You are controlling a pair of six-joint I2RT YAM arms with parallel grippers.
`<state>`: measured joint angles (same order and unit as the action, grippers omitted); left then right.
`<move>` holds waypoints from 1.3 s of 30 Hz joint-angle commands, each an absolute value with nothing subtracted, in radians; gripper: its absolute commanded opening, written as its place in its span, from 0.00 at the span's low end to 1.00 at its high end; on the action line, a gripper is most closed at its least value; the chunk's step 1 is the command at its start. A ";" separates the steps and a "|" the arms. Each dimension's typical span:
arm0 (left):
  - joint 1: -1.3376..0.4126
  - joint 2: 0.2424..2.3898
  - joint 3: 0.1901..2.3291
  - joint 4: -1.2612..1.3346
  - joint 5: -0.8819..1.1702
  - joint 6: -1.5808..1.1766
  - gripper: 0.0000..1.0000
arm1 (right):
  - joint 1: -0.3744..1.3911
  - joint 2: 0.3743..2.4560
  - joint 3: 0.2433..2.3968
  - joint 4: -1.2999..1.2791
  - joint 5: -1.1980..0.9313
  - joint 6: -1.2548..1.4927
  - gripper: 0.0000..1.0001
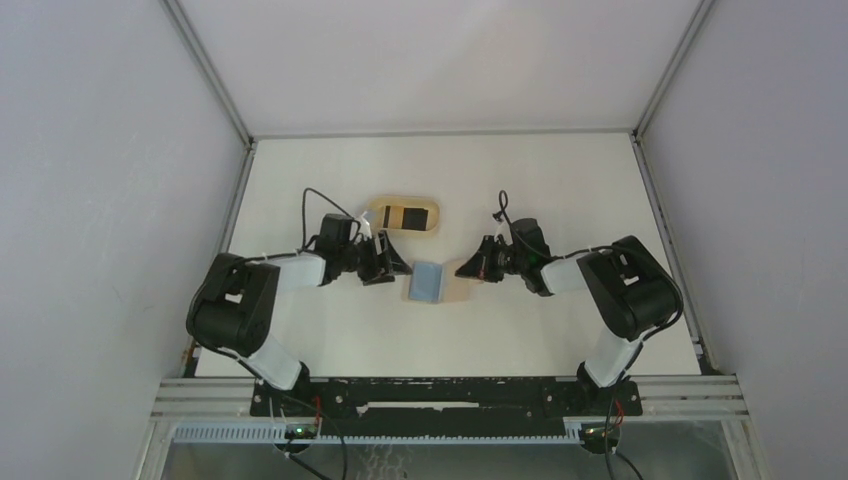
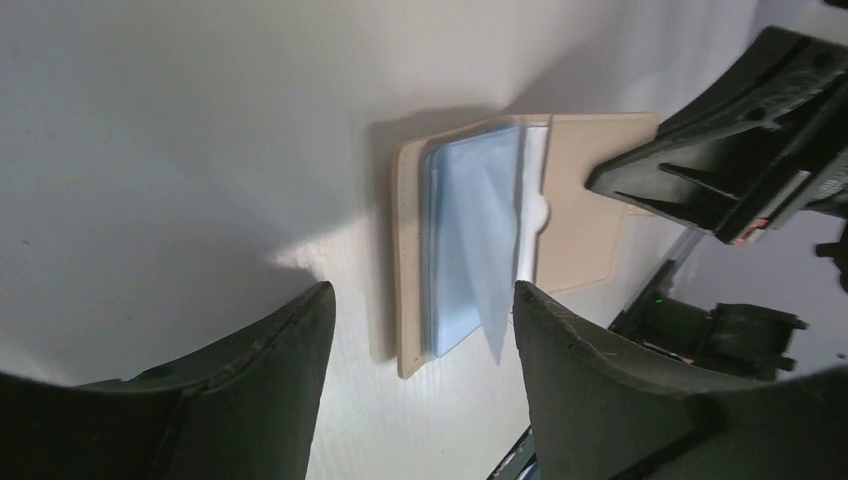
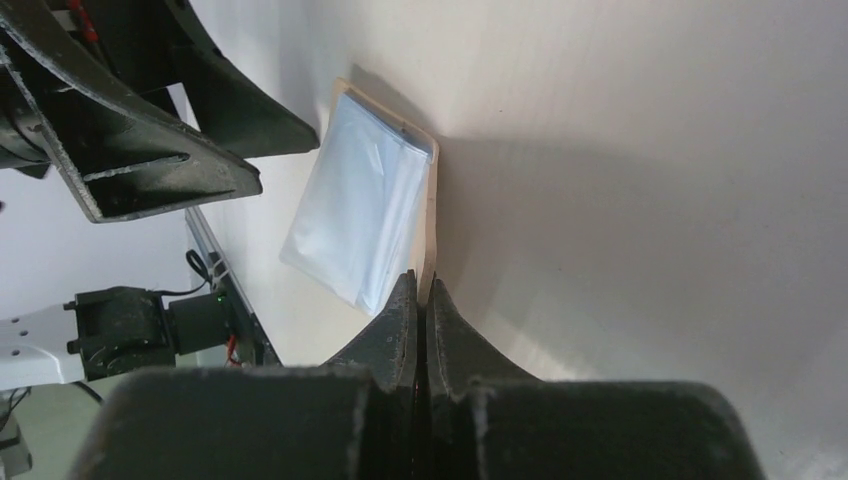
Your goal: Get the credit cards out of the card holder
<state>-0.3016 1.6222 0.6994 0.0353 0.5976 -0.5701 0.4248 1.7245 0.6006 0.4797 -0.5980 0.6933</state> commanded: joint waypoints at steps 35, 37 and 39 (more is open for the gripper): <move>-0.312 1.808 0.292 1.320 0.711 -1.259 0.28 | 0.420 1.805 0.606 0.655 -0.713 0.743 0.00; -0.313 1.811 0.293 1.320 0.717 -1.257 0.34 | 0.419 1.807 0.606 0.655 -0.714 0.741 0.00; -0.313 1.809 0.292 1.319 0.722 -1.252 0.37 | 0.420 1.808 0.606 0.654 -0.713 0.741 0.00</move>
